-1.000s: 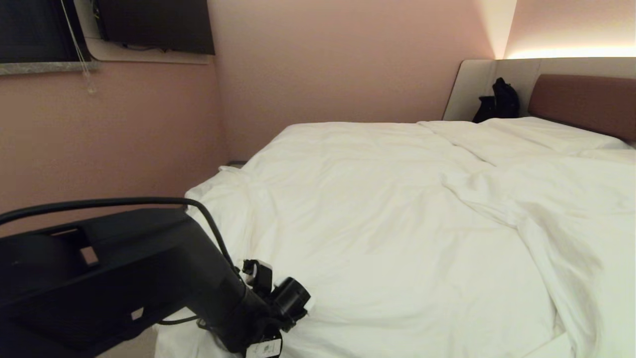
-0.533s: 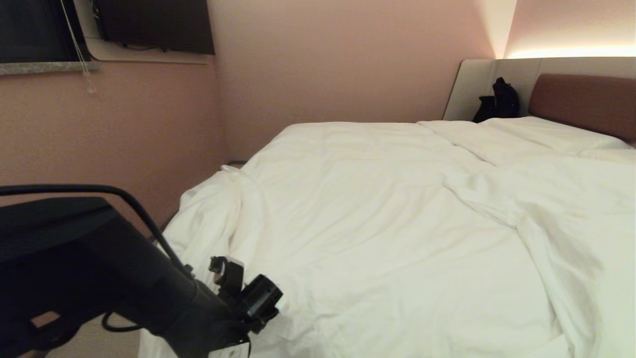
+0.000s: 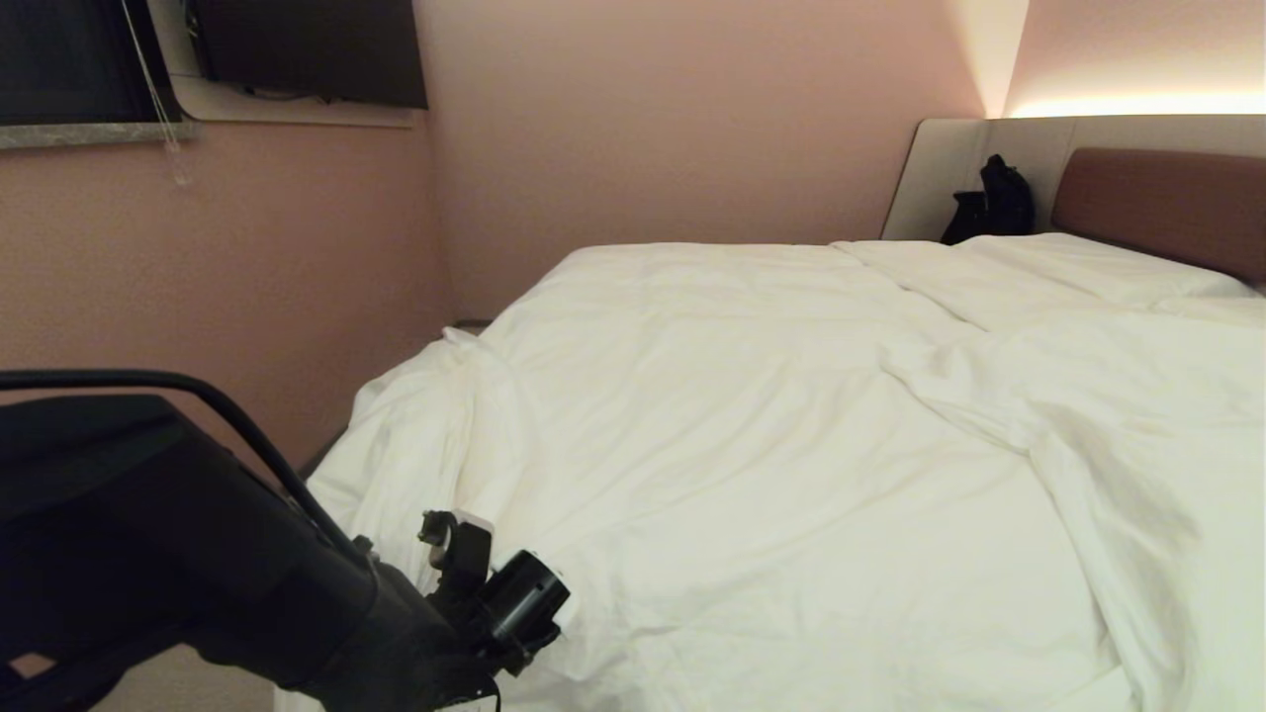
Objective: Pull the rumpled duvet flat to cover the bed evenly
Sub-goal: Flatten the corners of the folded blanket
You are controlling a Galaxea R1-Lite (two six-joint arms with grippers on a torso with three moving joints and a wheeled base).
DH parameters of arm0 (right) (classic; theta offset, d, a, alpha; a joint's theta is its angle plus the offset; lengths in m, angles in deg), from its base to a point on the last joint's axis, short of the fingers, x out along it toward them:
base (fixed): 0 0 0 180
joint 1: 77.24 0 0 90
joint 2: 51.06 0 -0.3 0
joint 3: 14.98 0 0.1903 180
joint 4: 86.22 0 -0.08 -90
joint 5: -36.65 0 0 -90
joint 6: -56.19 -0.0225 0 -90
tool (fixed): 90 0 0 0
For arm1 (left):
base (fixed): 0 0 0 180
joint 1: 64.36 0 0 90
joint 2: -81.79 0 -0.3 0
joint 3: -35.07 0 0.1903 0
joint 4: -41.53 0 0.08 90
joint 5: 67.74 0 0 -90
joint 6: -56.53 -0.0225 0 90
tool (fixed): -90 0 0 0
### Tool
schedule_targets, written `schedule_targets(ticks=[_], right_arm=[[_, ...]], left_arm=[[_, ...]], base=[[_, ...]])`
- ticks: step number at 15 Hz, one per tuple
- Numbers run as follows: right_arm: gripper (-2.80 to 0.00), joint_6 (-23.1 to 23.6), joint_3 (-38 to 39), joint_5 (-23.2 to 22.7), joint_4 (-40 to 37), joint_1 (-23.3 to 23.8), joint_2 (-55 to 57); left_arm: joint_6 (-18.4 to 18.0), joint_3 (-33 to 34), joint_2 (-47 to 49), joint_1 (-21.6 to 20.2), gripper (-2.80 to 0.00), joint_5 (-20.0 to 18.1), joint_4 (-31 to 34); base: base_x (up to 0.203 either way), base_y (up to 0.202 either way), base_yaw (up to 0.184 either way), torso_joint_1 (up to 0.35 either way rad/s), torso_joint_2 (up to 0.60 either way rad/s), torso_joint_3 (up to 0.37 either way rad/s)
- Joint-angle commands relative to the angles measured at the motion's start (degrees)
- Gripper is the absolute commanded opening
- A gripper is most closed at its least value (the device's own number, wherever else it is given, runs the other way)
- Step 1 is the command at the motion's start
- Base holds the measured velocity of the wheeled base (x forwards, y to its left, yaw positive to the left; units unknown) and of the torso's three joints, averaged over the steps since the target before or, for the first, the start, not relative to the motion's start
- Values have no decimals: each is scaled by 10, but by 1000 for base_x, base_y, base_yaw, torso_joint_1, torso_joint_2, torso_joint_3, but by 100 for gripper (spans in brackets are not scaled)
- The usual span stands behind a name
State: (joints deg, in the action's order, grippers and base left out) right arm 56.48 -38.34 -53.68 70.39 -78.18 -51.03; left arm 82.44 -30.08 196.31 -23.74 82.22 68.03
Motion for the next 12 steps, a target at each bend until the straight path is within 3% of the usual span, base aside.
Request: schedule_targets(ticks=[1,4,12], right_arm=[[-280,0,0,1,0,0,0],[-280,0,0,1,0,0,0],[-280,0,0,0,0,0,0]], left_arm=[[3,10,-10,-2,-280,4,1],[11,45,-34,-31,-280,6,-2],[16,102,-178,-207,-280,3,2]], base=[[0,0,0,0,0,0],[0,0,0,0,0,0],[0,0,0,0,0,0]])
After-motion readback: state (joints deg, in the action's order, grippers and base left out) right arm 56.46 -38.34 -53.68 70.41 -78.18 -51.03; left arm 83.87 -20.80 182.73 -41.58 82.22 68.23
